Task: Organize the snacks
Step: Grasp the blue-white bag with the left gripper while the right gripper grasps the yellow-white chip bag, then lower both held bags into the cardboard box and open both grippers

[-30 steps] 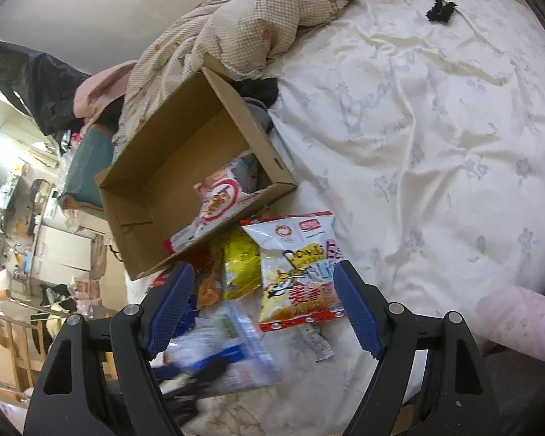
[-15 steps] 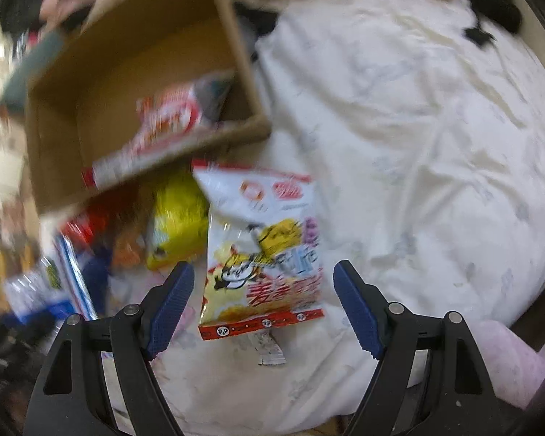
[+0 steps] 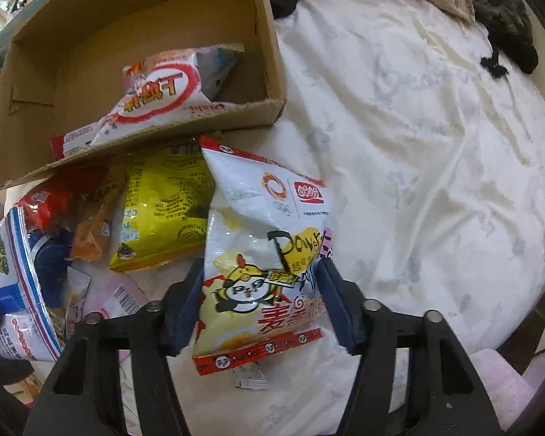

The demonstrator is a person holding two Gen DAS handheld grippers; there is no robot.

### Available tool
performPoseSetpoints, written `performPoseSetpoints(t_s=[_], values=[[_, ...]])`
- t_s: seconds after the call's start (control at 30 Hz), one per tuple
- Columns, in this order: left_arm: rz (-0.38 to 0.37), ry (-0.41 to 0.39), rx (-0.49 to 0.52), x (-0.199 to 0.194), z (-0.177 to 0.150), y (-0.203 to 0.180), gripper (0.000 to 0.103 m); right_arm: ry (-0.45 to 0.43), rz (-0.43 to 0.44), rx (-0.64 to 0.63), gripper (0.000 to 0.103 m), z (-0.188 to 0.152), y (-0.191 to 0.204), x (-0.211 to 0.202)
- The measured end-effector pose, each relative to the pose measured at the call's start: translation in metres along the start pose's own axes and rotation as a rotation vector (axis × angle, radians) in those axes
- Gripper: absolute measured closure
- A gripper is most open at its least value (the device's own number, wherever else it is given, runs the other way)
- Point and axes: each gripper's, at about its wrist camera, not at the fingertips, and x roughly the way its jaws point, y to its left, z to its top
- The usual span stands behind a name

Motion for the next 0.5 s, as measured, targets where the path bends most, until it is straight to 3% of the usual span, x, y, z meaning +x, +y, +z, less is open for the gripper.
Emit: performPoseSetpoints(t_s=[0.17, 0.33, 0.5], values=[[0.002, -0.005, -0.013, 0.000, 0.001, 0.003, 0.057, -0.069, -0.042, 0.018, 0.057, -0.005, -0.012, -0.027], [-0.002, -0.009, -0.019, -0.001, 0.000, 0.004, 0.057, -0.136, 0.046, 0.087, 0.072, -0.011, -0.031, -0.058], [-0.003, -0.026, -0.019, -0.004, -0.001, 0.005, 0.057, -0.201, 0.161, 0.120, 0.074, -0.024, -0.030, -0.085]])
